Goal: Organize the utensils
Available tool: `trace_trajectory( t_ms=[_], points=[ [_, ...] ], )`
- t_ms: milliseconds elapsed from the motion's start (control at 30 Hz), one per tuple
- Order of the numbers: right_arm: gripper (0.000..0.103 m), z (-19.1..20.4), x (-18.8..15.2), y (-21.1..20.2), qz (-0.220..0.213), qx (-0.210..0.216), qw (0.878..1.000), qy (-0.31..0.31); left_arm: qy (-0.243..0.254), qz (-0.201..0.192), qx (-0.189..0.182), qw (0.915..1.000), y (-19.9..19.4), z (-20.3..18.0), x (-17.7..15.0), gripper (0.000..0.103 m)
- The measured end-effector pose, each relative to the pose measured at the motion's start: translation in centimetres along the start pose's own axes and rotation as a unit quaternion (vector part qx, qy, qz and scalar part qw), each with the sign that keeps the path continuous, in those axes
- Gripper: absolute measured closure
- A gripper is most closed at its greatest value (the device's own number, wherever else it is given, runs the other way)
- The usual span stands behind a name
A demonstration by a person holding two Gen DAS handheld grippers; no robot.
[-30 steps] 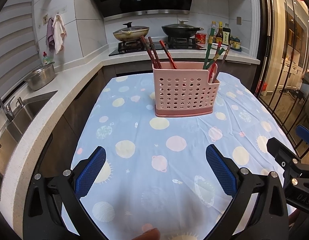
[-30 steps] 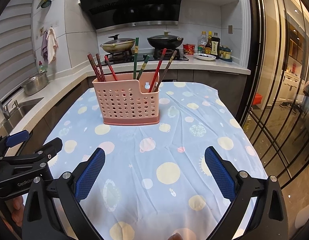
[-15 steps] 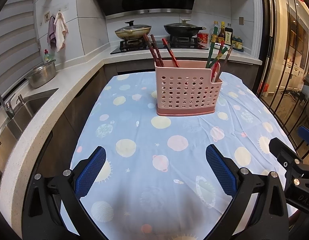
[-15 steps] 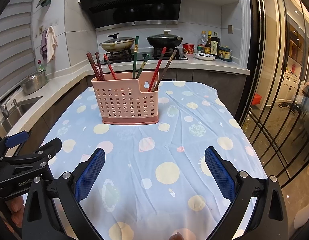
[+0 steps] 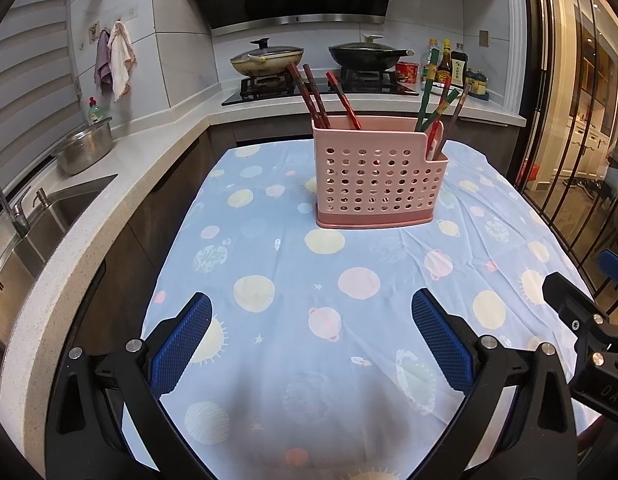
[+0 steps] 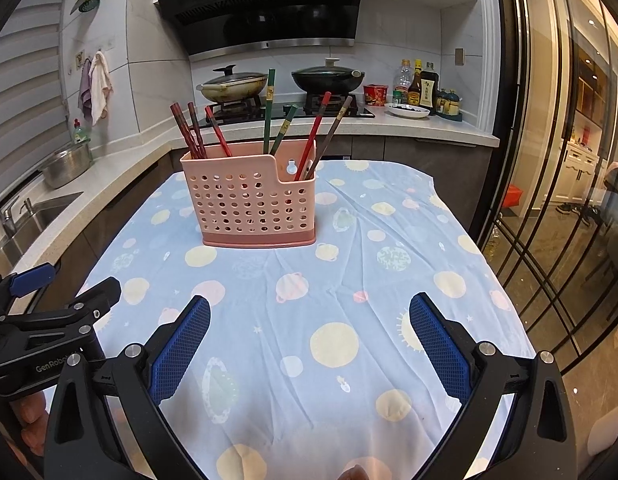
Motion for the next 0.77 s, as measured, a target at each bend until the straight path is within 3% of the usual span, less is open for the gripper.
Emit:
trace_trajectory(
  t_ms=[767],
  points=[
    [0.007, -0.52, -0.28, 0.25, 0.004, -0.008, 1.000, 0.004, -0.003, 0.001, 0.005, 1.0000, 0.08, 0.37, -0.03, 0.007]
  ],
)
Point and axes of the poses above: each gripper's, at about its wrist camera, not at the fingertips, and y roughly the way its jaws point, z to its left, x to its top, the point moved 8 cm from there along y, roughly the way its jaws point, and after that the axes turned 8 degrees about -z, right-handed, at the moved point
